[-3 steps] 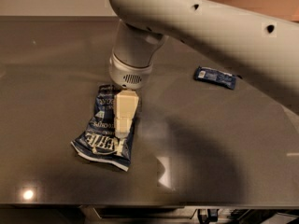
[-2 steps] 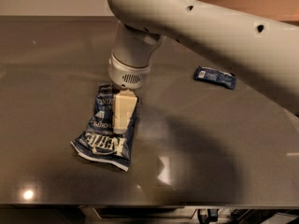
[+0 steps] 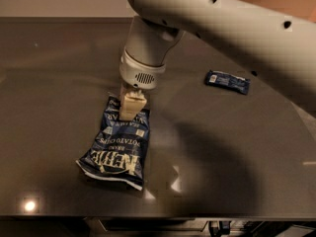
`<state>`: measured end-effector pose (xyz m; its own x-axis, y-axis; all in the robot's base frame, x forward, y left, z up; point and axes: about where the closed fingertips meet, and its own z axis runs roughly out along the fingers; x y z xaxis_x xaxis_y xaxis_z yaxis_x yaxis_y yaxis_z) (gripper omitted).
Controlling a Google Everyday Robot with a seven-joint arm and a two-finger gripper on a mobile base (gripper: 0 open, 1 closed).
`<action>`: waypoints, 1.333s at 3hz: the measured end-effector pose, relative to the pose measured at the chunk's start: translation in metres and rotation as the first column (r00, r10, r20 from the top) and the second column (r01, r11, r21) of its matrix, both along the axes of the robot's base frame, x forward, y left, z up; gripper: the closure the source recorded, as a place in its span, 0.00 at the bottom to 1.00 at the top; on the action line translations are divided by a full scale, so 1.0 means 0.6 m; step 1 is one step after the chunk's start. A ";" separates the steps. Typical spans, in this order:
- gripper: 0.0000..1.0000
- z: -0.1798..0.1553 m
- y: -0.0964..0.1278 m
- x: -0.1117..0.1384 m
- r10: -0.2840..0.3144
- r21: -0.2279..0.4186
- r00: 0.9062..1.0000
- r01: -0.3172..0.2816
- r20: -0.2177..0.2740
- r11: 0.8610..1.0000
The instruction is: Pick blue chip bag
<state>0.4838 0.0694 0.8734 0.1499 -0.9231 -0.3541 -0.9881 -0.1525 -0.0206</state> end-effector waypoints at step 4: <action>1.00 0.164 -0.079 -0.032 0.113 0.279 0.987 -0.077 -0.115 0.957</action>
Offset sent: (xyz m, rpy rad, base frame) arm -0.0276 -0.0428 0.0796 0.2122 0.1285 0.0790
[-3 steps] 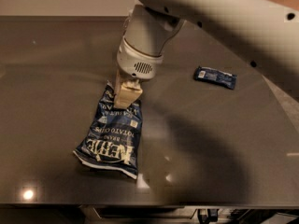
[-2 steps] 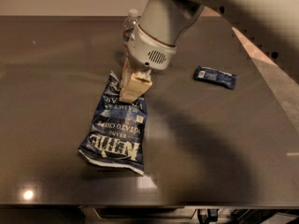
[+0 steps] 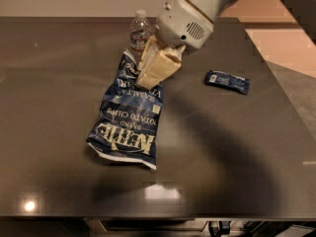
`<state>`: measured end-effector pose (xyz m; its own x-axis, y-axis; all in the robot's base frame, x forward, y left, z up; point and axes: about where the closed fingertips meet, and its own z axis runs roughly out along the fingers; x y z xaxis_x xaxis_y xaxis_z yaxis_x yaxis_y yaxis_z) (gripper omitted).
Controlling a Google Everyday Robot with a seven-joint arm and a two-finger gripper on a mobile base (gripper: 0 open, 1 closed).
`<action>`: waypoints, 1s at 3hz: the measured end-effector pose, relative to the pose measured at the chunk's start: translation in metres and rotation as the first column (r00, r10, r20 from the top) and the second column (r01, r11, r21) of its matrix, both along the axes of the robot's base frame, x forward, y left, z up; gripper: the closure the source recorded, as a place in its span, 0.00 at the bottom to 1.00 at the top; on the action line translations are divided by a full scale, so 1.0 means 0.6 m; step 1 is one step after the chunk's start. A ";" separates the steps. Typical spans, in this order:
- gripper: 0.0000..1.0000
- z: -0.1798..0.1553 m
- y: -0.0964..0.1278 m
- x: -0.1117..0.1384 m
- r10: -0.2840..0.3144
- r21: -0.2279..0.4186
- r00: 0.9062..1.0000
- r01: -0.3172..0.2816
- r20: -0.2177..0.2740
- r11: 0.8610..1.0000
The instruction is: Pick blue chip bag
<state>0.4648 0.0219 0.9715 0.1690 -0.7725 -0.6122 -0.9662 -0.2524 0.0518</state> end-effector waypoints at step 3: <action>1.00 0.142 -0.021 0.053 -0.025 0.213 0.994 0.001 0.108 0.977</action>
Offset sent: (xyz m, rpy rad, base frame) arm 0.0080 -0.0529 0.1071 0.2079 -0.0740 0.0860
